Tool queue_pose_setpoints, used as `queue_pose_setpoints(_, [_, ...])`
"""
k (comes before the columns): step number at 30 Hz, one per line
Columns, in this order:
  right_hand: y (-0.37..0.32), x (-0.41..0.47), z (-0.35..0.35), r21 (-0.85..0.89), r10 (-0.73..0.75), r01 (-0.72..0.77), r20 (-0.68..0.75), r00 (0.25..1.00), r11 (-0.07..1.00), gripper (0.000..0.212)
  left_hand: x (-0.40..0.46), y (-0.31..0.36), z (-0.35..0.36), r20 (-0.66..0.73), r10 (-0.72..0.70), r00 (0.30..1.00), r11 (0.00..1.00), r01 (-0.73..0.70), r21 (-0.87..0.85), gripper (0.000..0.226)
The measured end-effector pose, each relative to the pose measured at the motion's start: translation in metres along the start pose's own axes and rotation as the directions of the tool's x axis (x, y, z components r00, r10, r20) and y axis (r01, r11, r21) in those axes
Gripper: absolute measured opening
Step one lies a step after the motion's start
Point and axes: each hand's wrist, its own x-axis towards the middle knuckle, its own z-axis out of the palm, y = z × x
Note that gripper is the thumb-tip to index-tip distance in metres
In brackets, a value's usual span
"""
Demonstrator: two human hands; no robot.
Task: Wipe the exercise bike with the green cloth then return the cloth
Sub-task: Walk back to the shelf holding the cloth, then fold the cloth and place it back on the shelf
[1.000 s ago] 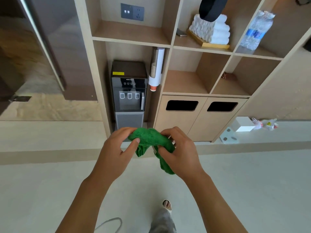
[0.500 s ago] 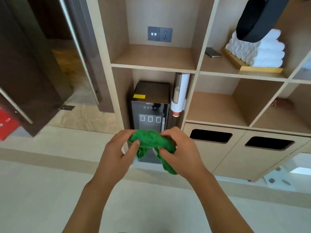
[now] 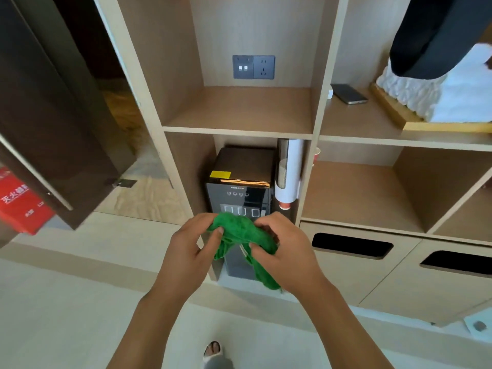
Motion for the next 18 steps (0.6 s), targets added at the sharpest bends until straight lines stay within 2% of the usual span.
queue_pose_setpoints(4, [0.019, 0.033, -0.008, -0.009, 0.026, -0.027, -0.033, 0.999, 1.0, 0.032, 0.046, -0.005, 0.013, 0.0, 0.029, 1.0, 1.0, -0.029, -0.009, 0.022])
queue_pose_setpoints(10, [0.032, 0.091, -0.009, 0.03, -0.008, 0.01, -0.068, 0.998, 0.999, 0.035, 0.126, -0.025, 0.018, 0.045, 0.083, 0.996, 0.983, -0.074, -0.166, 0.024])
queue_pose_setpoints(18, [0.031, 0.194, -0.026, 0.121, -0.015, 0.035, -0.16, 0.987, 0.992, 0.048, 0.252, -0.043, 0.008, 0.097, 0.242, 0.965, 0.947, -0.214, -0.24, 0.022])
